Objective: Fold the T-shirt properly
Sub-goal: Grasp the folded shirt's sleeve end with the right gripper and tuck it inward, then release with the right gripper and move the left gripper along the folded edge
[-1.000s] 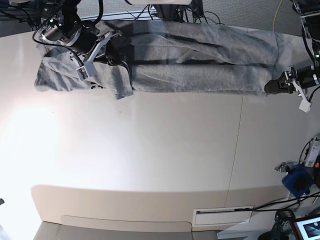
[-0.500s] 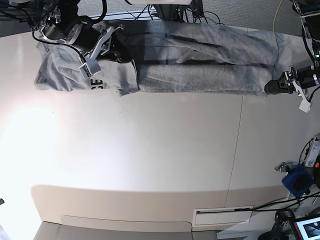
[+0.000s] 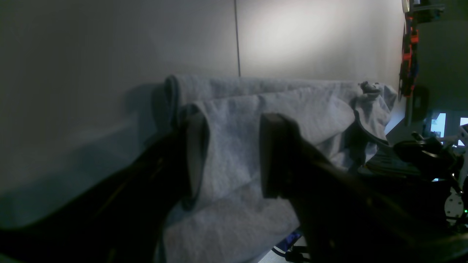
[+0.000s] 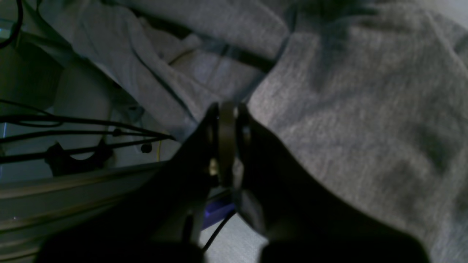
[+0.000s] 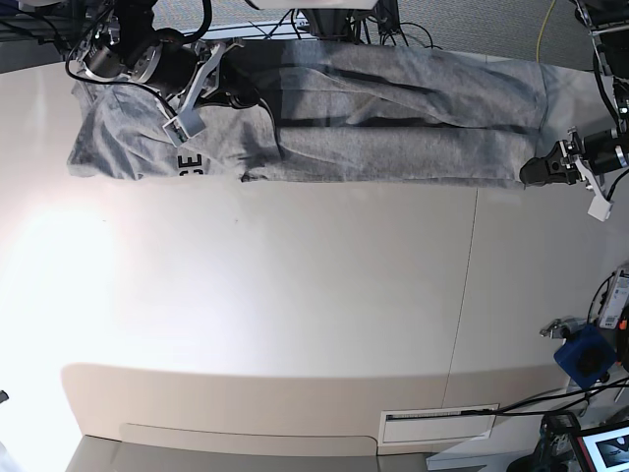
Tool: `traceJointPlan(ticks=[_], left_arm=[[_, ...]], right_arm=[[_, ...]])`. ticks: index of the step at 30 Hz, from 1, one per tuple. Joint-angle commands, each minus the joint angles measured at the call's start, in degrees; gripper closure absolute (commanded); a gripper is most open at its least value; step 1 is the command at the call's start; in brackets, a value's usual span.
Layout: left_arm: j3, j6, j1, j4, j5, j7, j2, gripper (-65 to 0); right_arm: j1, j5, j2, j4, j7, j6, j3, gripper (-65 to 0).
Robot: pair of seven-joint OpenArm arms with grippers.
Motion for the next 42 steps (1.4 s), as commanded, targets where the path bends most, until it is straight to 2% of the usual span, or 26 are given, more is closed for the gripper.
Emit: traceJointPlan(ticks=[1,4,5,7,10,11,17,24,27,28,32,38,42], left_arm=[[-0.5,0.0,-0.6,0.7,-1.8,-0.5,-1.6,-25.8],[-0.5,0.0,-0.7,0.7,-1.8,-0.5,-1.6,-25.8],[-0.5,0.0,-0.6,0.7,-1.8,-0.5,-1.6,-25.9],[-0.8,0.0,-0.7,0.7,-1.8,-0.5,-1.6,-30.1],[-3.3,0.0,-0.6,0.7,-1.8,-0.4,-1.6,-42.0],[-4.7,0.0,-0.6,0.7,-1.8,-0.3,-1.6,-44.1],[-14.1,0.0,1.0,0.7,-1.8,0.2,-1.7,-44.2],[-15.0,0.0,9.7,0.7,-1.8,-1.0,-1.2,-44.3],[-15.0,0.0,11.9,0.7,-1.8,-2.1,-0.9,-44.3],[-15.0,0.0,12.2,0.7,-1.8,-3.3,-0.6,-44.3],[-15.0,0.0,12.7,0.7,6.2,-8.2,1.5,-44.3],[-15.0,0.0,12.7,0.7,6.4,-5.4,5.7,-44.3],[-14.5,0.0,12.7,0.7,1.7,-1.4,6.5,-44.2]], right_arm=[[0.0,1.1,0.0,1.0,1.0,0.5,0.1,-3.1],[0.0,1.2,0.0,1.0,2.1,0.5,0.1,-27.6],[0.0,1.2,0.0,1.0,3.2,0.5,0.1,-31.3],[0.0,1.2,0.0,1.0,5.8,0.5,0.1,-31.7],[0.4,3.2,0.0,1.1,9.6,0.5,0.1,-31.7],[0.7,3.7,0.0,1.1,10.6,0.5,0.1,-31.7],[4.9,4.4,0.0,1.1,11.4,0.5,0.1,-31.7],[8.9,4.4,-1.1,1.1,11.5,0.5,0.3,-31.7],[11.6,2.8,-1.1,1.1,11.6,0.5,2.4,-31.7],[12.5,1.9,-1.0,1.1,11.6,0.5,3.8,-31.7],[15.4,0.2,-1.0,1.1,11.7,0.5,12.6,-31.7],[16.7,0.3,-1.0,1.1,12.4,0.5,29.7,-31.7],[16.6,0.3,-0.8,1.1,12.4,0.5,38.8,-31.7]])
